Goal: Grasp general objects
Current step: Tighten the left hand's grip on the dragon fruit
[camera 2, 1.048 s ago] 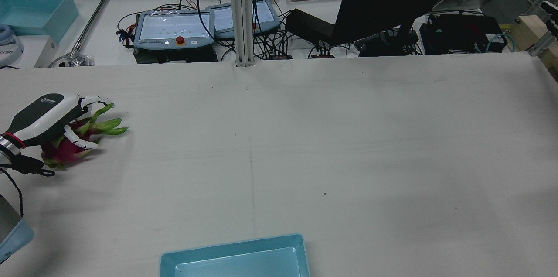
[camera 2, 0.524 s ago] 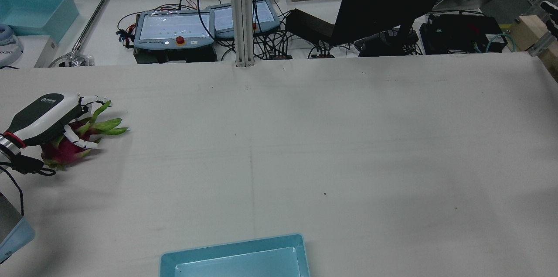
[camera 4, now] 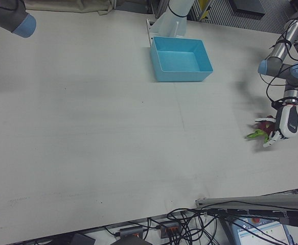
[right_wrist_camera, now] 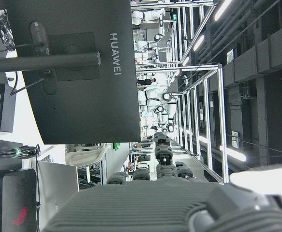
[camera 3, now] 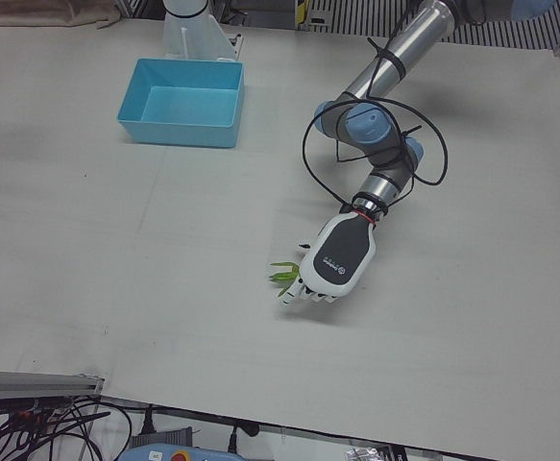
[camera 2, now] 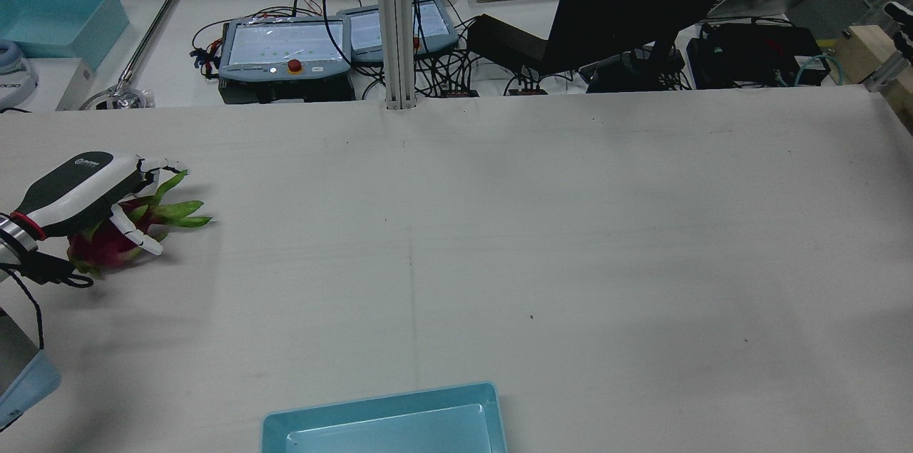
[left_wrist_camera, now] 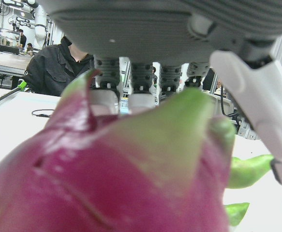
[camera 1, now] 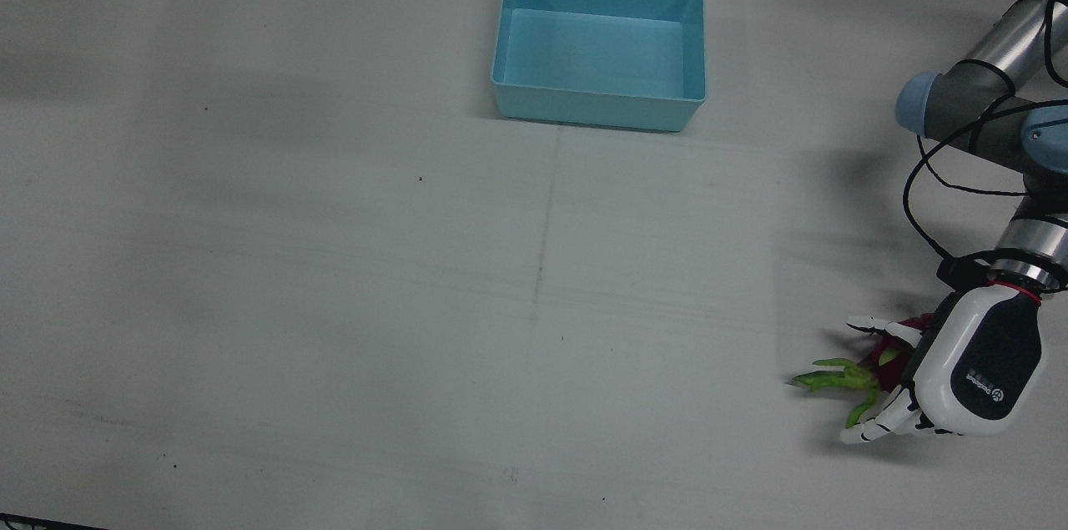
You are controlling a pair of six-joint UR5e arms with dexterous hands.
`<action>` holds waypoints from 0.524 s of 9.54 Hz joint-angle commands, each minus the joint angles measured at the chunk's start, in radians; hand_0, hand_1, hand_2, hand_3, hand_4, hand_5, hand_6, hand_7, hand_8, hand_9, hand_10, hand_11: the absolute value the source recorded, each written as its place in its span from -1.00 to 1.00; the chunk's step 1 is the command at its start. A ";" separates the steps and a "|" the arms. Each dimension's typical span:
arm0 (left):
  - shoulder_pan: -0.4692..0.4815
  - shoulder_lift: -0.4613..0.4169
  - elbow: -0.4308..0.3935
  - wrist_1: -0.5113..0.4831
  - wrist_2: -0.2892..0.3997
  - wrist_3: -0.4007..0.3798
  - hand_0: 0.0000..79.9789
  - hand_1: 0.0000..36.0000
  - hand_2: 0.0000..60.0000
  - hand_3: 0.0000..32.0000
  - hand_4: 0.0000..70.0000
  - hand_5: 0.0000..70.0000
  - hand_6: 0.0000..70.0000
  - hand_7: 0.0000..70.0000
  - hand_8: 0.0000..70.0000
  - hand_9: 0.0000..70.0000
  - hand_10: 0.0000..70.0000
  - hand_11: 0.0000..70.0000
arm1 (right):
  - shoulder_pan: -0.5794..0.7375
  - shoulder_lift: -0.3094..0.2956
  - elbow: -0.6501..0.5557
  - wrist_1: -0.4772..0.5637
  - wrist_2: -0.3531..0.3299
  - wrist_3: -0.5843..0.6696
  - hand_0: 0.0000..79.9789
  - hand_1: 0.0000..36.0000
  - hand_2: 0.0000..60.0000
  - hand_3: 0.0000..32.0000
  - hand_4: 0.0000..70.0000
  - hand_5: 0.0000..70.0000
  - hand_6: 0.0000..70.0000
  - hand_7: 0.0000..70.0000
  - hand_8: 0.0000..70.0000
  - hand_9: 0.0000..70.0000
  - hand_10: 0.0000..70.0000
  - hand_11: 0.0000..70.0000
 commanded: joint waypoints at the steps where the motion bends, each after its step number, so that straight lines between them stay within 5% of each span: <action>1: -0.007 0.000 -0.077 0.096 0.041 0.000 0.13 -0.89 -0.85 -0.79 -0.55 -0.53 -0.17 0.69 -0.02 -0.03 0.42 1.00 | 0.000 0.000 0.002 0.000 0.000 0.000 -1.00 -1.00 -1.00 -1.00 -1.00 -1.00 -1.00 -1.00 -1.00 -1.00 -1.00 -1.00; 4: -0.010 0.001 -0.105 0.145 0.057 0.000 0.13 -0.72 -0.95 0.39 -0.81 -0.65 -0.84 -0.12 -0.68 -0.87 -0.91 -0.86 | 0.000 0.000 0.000 0.000 0.000 0.000 -1.00 -1.00 -1.00 -1.00 -1.00 -1.00 -1.00 -1.00 -1.00 -1.00 -1.00 -1.00; 5: -0.010 0.003 -0.104 0.147 0.060 0.001 0.13 -0.67 -0.97 0.80 -0.93 -0.67 -0.98 -0.29 -0.80 -0.90 -1.00 -1.00 | 0.000 0.000 0.000 0.000 0.000 0.000 -1.00 -1.00 -1.00 -1.00 -1.00 -1.00 -1.00 -1.00 -1.00 -1.00 -1.00 -1.00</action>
